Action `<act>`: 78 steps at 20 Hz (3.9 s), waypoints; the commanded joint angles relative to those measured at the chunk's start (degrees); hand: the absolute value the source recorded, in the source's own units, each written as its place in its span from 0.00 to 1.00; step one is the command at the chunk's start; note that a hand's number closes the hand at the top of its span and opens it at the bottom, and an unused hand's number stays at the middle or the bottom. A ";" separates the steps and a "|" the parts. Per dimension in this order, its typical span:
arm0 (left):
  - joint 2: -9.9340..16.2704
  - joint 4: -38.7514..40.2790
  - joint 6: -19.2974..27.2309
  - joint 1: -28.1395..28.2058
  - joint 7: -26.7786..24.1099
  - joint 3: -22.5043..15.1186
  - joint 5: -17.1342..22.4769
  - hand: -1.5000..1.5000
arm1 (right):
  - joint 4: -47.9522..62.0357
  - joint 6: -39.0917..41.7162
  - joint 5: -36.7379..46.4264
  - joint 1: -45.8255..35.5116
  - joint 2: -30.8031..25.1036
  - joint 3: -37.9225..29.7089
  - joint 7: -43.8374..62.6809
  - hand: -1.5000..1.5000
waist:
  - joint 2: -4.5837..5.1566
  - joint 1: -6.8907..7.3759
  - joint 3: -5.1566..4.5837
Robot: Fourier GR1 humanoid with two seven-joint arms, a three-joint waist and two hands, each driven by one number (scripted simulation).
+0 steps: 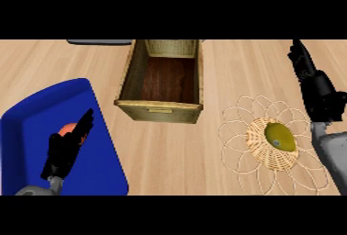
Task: Pick the lemon from the placemat and place it in the basket
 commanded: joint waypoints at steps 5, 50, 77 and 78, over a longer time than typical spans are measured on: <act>5.27 -5.21 0.95 -8.29 -6.90 4.46 -4.31 0.50 | -8.43 25.56 -20.70 -0.81 9.41 7.04 -5.00 1.00 | 0.57 0.84 0.46; 3.60 -10.33 -3.89 -9.49 -4.59 9.01 -8.01 0.50 | -2.25 68.45 19.52 -11.31 -25.01 2.49 -16.54 0.00 | 1.36 -0.08 -0.02; 0.09 -10.04 -9.22 -9.87 -3.35 15.67 -12.77 0.50 | 14.05 46.47 43.20 -6.95 -13.85 12.61 -31.32 0.00 | 1.06 -1.04 -0.08; -0.48 -8.49 -9.06 -10.86 -3.46 15.65 -13.25 0.50 | 13.46 45.31 43.88 -5.01 -15.30 13.05 -33.80 0.00 | 1.07 -1.24 -0.08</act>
